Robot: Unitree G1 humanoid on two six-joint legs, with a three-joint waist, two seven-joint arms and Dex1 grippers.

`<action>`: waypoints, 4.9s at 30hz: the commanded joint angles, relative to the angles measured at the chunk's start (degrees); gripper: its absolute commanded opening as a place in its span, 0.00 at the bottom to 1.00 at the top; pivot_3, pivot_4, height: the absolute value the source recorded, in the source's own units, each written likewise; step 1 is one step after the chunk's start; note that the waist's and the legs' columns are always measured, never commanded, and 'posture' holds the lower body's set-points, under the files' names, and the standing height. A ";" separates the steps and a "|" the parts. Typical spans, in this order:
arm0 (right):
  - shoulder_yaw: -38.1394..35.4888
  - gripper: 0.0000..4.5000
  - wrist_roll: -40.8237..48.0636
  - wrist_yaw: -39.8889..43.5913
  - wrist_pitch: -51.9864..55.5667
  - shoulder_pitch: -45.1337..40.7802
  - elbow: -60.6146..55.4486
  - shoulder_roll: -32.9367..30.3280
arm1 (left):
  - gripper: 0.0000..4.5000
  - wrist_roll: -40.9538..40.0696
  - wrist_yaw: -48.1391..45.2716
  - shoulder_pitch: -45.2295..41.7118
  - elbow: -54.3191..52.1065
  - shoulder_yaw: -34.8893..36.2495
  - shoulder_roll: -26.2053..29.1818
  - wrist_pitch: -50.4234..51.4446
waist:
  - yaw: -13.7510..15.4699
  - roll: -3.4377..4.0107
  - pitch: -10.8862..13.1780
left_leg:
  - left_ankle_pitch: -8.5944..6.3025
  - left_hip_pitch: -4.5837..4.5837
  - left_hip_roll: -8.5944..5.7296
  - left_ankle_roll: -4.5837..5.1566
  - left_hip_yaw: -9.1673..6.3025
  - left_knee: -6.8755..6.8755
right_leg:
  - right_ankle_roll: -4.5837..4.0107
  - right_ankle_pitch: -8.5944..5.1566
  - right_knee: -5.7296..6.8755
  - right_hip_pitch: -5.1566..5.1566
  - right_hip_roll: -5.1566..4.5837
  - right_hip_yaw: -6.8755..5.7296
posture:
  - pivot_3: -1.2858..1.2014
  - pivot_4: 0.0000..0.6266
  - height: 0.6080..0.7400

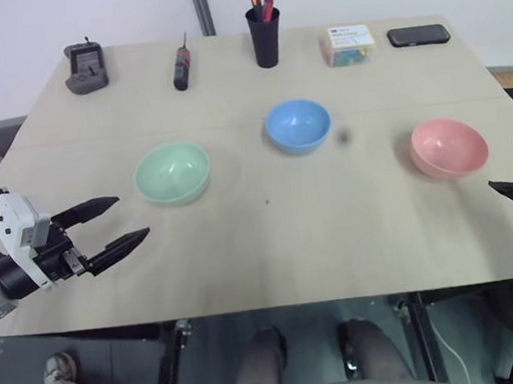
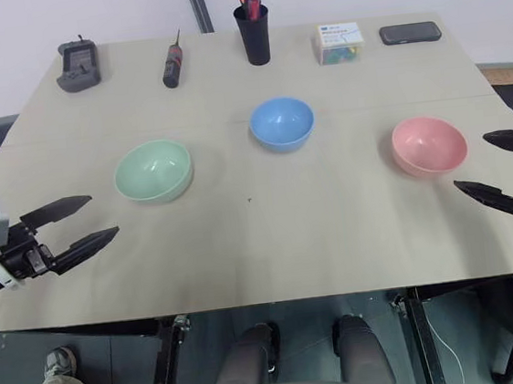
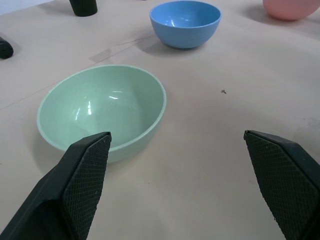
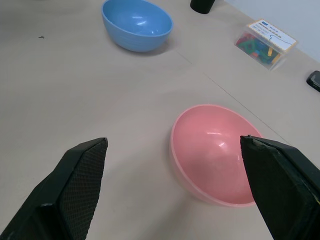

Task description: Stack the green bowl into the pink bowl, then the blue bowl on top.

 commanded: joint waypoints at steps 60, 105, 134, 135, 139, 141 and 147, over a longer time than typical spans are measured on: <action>59.34 0.74 -29.43 -16.08 11.76 -37.02 -1.24 30.70 | 1.00 -6.51 10.30 -10.93 -23.45 -17.90 -9.94 7.44 | -0.23 -0.03 -0.03 | 0.01 0.04 -0.11 -0.02 -0.13 0.41 | 0.00 0.05 0.54 -0.04 0.11 0.08 | 0.52 0.24 1.00; 28.02 1.00 -11.64 -15.54 -1.65 -13.77 -16.60 20.20 | 0.00 26.67 7.47 -41.52 -21.97 -48.16 -1.36 10.47 | 0.03 -0.11 -0.02 | 0.01 -0.06 -0.14 -0.01 -0.11 0.41 | 0.02 0.04 0.59 -0.08 0.12 0.07 | 0.52 0.24 1.00; 32.02 1.00 -12.65 -21.74 -1.72 -13.82 -19.14 22.65 | 0.57 52.22 6.63 -72.75 37.46 -56.30 -11.48 -30.54 | 0.65 -0.19 -0.01 | 0.01 -0.14 -0.18 0.01 -0.19 0.93 | 0.07 0.05 0.68 0.09 0.20 0.01 | 0.52 0.24 1.00; 32.38 1.00 -12.95 -21.75 -2.07 -14.30 -18.59 22.85 | 0.57 53.34 7.66 -74.66 41.57 -56.82 -13.55 -32.81 | 0.66 -0.19 -0.01 | 0.01 -0.22 -0.19 0.01 -0.26 1.02 | 0.11 0.07 0.66 0.09 0.20 -0.07 | 0.52 0.24 1.00; 33.35 1.00 -14.37 -21.85 -3.57 -15.08 -16.99 23.55 | 0.57 58.43 12.63 -80.48 55.46 -59.71 -19.98 -40.48 | 0.15 -0.20 0.00 | 0.00 -0.30 -0.22 0.02 -0.26 1.00 | 0.19 0.12 0.61 0.02 0.17 -0.05 | 0.52 0.24 1.00; 33.56 1.00 -14.80 -22.13 -4.06 -15.08 -16.74 23.83 | 0.57 60.50 14.91 -82.45 61.28 -60.90 -22.64 -42.65 | -0.08 -0.20 0.00 | -0.01 -0.30 -0.23 0.03 -0.26 0.96 | 0.19 0.12 0.62 0.00 0.17 -0.03 | 0.52 0.24 1.00; 33.08 1.00 -15.45 -23.19 -4.28 -13.27 -17.96 24.36 | 0.57 65.25 17.11 -85.34 72.12 -64.07 -28.13 -46.84 | -0.56 -0.20 0.00 | -0.02 -0.27 -0.22 0.05 -0.24 0.89 | 0.19 0.12 0.68 -0.04 0.18 -0.02 | 0.52 0.24 1.00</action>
